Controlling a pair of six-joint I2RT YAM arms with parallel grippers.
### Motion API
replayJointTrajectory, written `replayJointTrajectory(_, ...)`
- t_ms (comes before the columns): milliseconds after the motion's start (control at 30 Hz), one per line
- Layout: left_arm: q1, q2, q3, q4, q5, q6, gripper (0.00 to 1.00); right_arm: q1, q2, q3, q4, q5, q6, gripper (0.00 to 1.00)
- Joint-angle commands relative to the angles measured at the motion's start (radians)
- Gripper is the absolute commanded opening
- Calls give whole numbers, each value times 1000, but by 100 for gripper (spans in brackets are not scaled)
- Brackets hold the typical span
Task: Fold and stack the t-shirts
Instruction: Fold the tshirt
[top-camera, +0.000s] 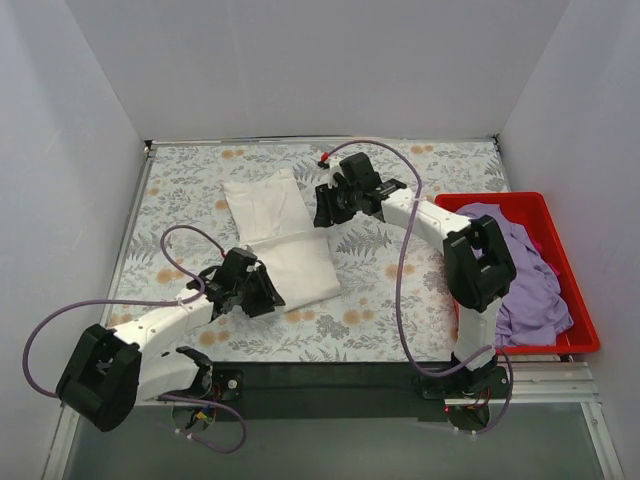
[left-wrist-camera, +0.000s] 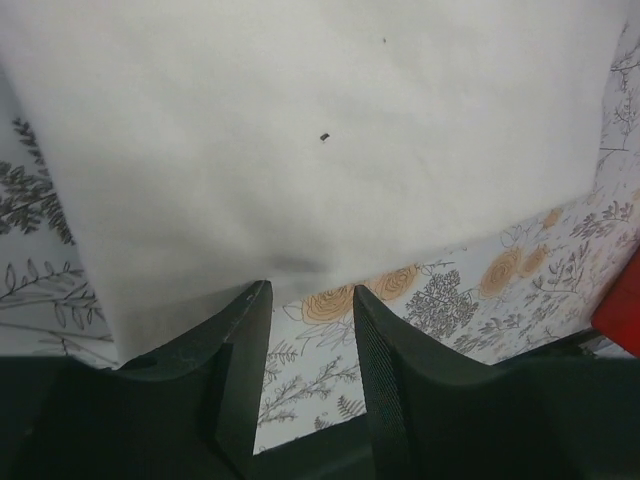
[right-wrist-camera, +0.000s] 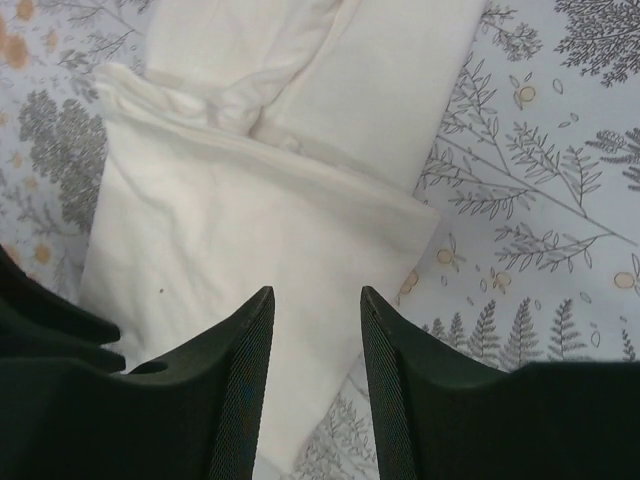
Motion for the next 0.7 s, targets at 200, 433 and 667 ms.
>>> replayJointTrajectory(200, 150, 100, 274, -99, -64, 104, 38, 3, -216, -240, 76, -130, 22, 41)
replayJointTrajectory(433, 272, 395, 438, 10, -36, 223, 31, 4, -281, -329, 100, -148, 34, 41)
replayJointTrajectory(667, 366, 515, 558, 30, -4, 253, 31, 4, -304, -384, 106, -185, 39, 40)
